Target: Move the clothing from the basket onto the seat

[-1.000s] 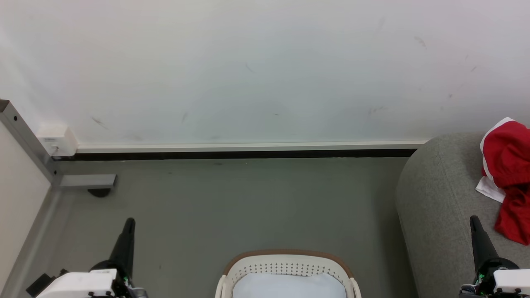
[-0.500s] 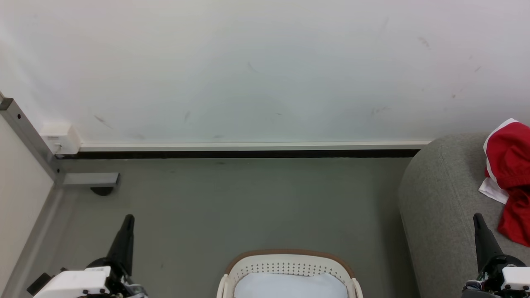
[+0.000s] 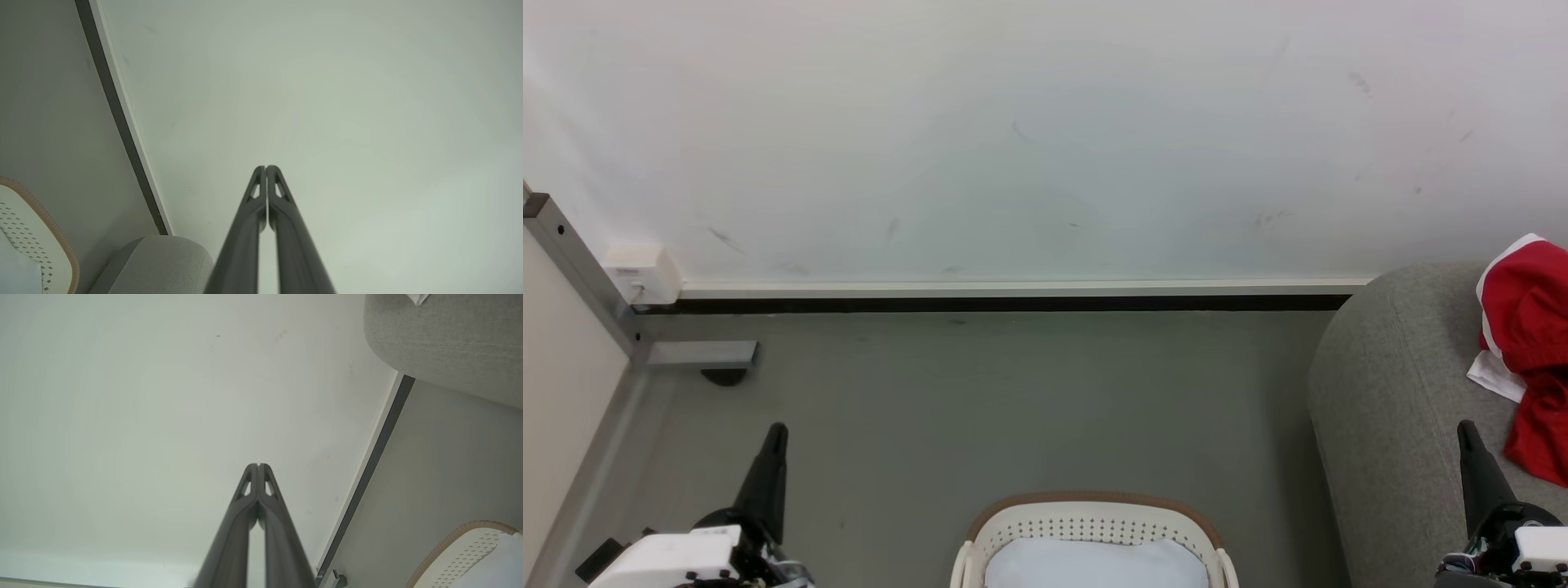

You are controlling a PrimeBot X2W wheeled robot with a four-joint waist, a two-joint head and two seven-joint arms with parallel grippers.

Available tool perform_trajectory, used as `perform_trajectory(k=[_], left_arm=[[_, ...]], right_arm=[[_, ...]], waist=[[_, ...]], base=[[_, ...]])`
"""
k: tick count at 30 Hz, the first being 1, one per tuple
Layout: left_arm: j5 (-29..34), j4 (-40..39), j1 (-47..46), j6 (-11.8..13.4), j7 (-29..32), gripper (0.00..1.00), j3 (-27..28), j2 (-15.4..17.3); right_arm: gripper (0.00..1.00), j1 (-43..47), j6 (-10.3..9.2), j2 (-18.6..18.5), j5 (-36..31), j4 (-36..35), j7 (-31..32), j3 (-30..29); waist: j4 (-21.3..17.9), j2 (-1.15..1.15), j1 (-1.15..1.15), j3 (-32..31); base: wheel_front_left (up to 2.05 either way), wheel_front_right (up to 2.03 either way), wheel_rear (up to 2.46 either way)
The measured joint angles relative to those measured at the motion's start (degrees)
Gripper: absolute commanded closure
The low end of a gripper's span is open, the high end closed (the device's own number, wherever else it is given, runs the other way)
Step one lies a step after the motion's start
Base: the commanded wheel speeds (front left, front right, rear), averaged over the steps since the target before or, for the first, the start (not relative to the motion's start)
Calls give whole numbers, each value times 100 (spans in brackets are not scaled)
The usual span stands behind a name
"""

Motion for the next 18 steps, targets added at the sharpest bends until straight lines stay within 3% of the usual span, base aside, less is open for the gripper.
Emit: perform_trajectory(k=[18], left_arm=[[-1,-2,-1,0,1,100,0,1]], right_arm=[[100,-2,0,-144,183,-58,-149,179]], waist=[[0,0,0,2]], base=[[0,0,0]])
